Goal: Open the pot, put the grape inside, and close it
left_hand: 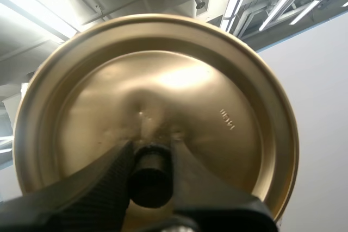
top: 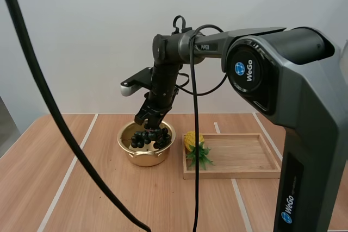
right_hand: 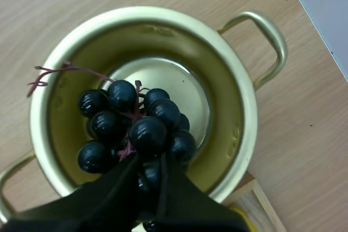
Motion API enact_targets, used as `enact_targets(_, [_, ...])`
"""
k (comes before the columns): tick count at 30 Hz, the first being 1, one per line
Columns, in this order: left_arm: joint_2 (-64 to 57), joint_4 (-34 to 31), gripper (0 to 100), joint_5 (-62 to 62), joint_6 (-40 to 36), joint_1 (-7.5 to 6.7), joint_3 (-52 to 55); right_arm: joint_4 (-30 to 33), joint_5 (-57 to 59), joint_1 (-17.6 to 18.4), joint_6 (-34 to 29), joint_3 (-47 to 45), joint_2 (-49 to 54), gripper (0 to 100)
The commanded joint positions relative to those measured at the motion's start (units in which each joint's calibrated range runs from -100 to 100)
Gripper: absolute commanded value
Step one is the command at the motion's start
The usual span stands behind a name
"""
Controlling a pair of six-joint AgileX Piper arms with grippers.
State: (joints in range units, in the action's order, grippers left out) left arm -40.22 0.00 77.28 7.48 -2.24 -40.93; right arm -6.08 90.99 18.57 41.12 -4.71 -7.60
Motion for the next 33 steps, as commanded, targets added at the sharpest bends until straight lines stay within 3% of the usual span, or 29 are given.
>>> enact_targets(1, [-0.4, -0.9, 0, -1.2, -0.3, 0.05, -0.4, 1.9, -1.5, 0.0, 0.4, -1.1, 0.3, 0])
enact_targets(26, [-0.4, -1.1, 0, -1.3, -0.3, 0.05, -0.4, -2.1, -5.1, 0.0, 0.8, -3.8, -3.7, 0])
enact_targets(28, [-0.4, -1.1, 0, -0.9, -0.3, 0.05, -0.4, -3.1, -5.0, 0.0, 1.2, -3.8, -3.7, 33])
enact_targets(30, [-0.4, -1.1, 0, -0.9, -0.3, 0.05, -0.4, -3.9, -5.0, 0.0, 1.4, -3.8, -3.7, 84])
enact_targets(31, [-0.4, -1.1, 0, -0.9, -0.3, 0.05, -0.4, -4.5, -4.8, 0.0, 1.4, -3.6, -3.7, 100])
enact_targets(33, [-0.4, -1.1, 0, -0.9, -0.3, 0.05, -0.4, -5.2, -4.8, 0.0, 1.8, -3.4, -3.7, 100])
